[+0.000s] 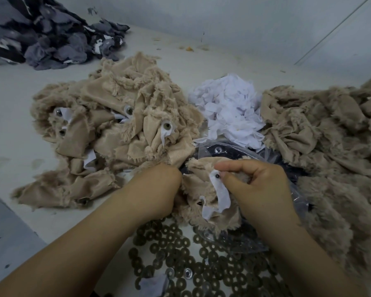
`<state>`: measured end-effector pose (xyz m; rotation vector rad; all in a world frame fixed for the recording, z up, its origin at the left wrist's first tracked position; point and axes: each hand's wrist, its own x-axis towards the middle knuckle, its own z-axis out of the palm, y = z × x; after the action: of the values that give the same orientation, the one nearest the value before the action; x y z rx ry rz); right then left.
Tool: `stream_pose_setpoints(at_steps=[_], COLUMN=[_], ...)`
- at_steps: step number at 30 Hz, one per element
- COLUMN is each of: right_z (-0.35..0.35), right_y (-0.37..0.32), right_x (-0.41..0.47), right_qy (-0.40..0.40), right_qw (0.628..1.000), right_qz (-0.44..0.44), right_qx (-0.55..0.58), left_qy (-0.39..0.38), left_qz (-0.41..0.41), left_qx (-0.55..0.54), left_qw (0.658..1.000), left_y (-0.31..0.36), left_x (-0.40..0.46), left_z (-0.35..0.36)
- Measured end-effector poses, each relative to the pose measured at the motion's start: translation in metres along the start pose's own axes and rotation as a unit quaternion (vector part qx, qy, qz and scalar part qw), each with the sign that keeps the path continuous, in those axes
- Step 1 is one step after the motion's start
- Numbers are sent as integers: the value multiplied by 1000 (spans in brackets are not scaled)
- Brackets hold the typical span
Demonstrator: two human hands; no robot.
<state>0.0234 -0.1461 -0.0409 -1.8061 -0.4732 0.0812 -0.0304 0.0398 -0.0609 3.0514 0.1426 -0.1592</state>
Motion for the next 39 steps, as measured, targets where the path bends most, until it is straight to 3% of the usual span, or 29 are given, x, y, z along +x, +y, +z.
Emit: stream_pose_setpoints(at_steps=[22,26,28,29,31,32,33,39], right_z=[1,0,0,0,0,-1,-1,1], right_y=[1,2,1,0,-4,-6,-7,-6], right_x=[1,1,1,1,0,0,-1,-1], right_qy=[5,6,7,4,-7,-11,-13,-3], right_qw=[1000,1000,1000,1000,1000,1000,999,999], right_qz=[6,2,-2,-6,-15,-21,-29,-36], right_qx=[-16,-23,-31,-26,-11,-9,-11,-13], left_qy=[1,79,182,216,192,168,159,222], left_qz=[-18,-7,10,13,4,-4,-9,-29], left_qx=[9,-10,-139,-250,-508,-587,-619,-591], left_qw=[1000,997,973,944,840,792,769,775], left_y=[8,13,21,27,38,42,45,48], left_x=[-4,-5,-8,-11,-15,-16,-16,-11], left_z=[-1,-16,-26,-31,-37,-37,-35,-25])
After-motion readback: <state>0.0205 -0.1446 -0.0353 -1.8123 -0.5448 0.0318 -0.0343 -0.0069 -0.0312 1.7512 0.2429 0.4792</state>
